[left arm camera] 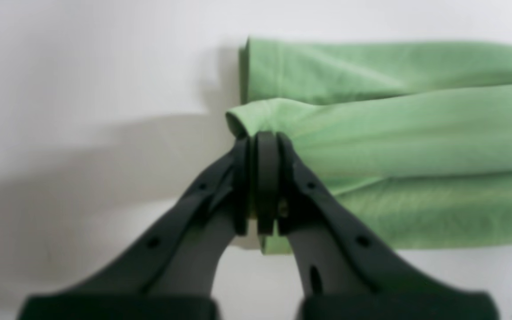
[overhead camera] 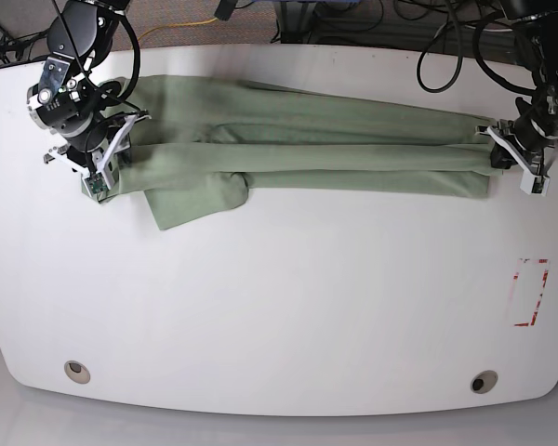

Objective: Fold the T-shirt properly
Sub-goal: 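Fold the grasped edge over toward the folded edge with both grippers, then regrasp the strip ends and pull them taut with both grippers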

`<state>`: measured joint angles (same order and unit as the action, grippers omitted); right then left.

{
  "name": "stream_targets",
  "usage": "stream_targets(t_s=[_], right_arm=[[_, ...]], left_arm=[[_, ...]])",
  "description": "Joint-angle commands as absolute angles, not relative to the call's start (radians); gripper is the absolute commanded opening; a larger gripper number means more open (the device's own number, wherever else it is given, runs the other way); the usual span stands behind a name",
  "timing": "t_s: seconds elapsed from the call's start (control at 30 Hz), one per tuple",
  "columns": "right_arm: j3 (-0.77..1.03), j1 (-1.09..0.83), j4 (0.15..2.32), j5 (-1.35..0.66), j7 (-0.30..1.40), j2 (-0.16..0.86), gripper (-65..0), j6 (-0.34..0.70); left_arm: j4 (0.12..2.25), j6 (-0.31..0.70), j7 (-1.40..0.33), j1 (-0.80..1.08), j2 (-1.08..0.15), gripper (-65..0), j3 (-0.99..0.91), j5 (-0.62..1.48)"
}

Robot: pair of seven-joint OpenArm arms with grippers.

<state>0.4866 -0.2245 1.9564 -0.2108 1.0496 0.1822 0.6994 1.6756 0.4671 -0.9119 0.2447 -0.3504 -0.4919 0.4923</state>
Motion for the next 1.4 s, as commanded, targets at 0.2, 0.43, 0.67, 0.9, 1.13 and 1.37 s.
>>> stream_targets(t_s=[0.2,0.43,0.67,0.9,1.13,1.37], right_arm=[[0.559,-0.228,1.98,-0.216,1.035,0.191,-27.1,0.698],[0.581,-0.162,1.977,-0.216,1.035,0.191,-27.1,0.698],[0.532,0.001,1.863,-0.206,1.05,0.168,-27.1,0.698],[0.484,0.163,1.616,-0.205,1.05,0.168,-27.1,0.698],[0.467,0.239,1.399,-0.203,0.963,0.17,-27.1,0.698],[0.467,0.255,1.247,-0.203,0.895,0.168,-27.1,0.698]], left_arm=[[1.699,0.464,-0.891,0.242,-0.374,-27.8,-0.498,0.499],[1.77,0.464,-0.891,0.228,-0.401,-25.8,-0.521,0.506],[1.842,0.463,-0.891,0.189,-0.341,-25.8,-0.479,0.501],[1.802,0.458,-0.891,0.163,-0.294,-25.8,-0.38,0.498],[1.753,0.458,-0.891,0.168,-0.285,-25.8,-0.371,0.498],[1.724,0.46,-0.891,0.183,-0.292,-25.8,-0.377,0.458]])
